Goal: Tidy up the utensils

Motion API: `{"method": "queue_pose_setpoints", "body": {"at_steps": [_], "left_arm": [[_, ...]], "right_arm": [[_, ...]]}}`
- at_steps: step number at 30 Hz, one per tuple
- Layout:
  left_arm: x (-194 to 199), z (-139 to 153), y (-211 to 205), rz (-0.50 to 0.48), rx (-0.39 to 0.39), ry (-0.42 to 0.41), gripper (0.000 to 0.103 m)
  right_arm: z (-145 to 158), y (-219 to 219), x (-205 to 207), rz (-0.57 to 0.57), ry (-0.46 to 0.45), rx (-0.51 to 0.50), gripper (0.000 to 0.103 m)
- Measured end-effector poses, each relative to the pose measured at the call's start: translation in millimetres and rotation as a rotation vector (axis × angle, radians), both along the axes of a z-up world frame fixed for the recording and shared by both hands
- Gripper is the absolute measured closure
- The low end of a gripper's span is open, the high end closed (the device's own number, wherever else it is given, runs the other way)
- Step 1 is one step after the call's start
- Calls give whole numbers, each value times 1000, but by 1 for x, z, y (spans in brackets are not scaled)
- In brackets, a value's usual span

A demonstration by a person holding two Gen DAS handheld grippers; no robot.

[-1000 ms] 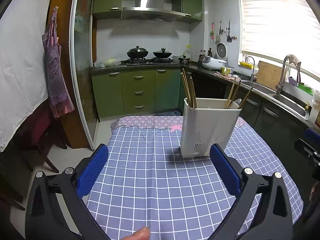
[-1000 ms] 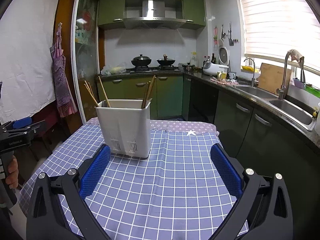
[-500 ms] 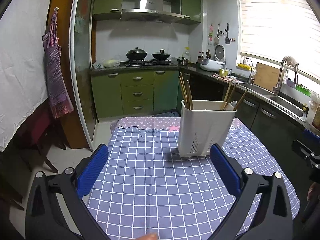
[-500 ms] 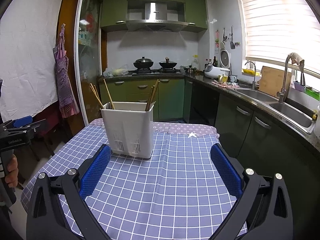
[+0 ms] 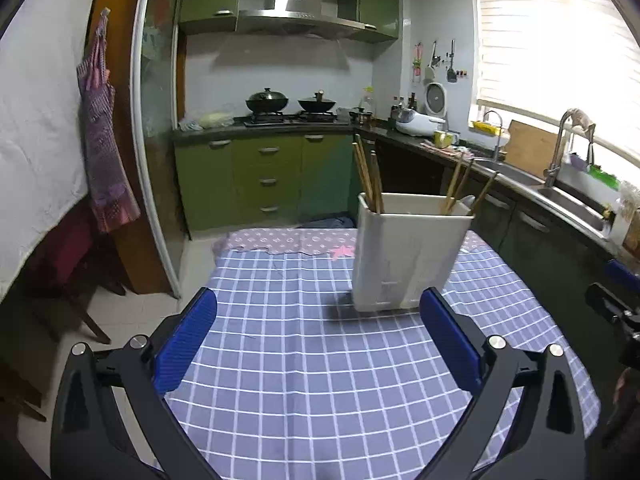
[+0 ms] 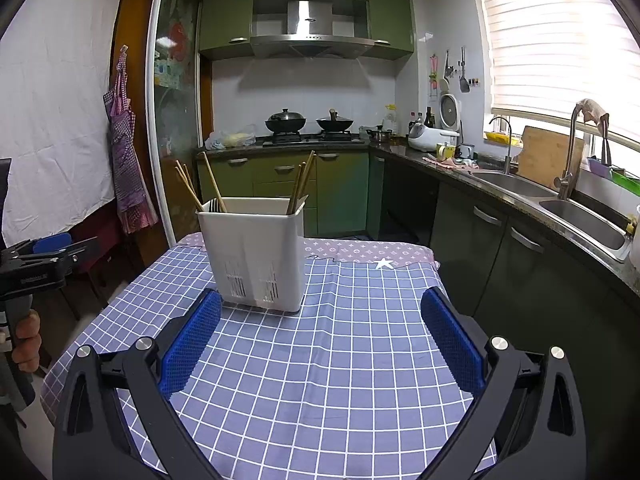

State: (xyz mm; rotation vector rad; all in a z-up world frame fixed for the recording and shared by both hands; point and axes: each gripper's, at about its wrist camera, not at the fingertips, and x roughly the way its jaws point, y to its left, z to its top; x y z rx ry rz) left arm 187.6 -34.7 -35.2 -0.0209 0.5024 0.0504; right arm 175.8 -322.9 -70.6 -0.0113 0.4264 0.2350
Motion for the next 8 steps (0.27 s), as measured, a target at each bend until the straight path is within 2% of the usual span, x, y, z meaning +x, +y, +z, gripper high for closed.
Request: {"method": "queue_pose_setpoints", "body": {"at_steps": [8], "left_arm": [[3,-6,4,56,34,24,7]], "right_arm": [[-6,-1,3,-5,13,3,4]]}}
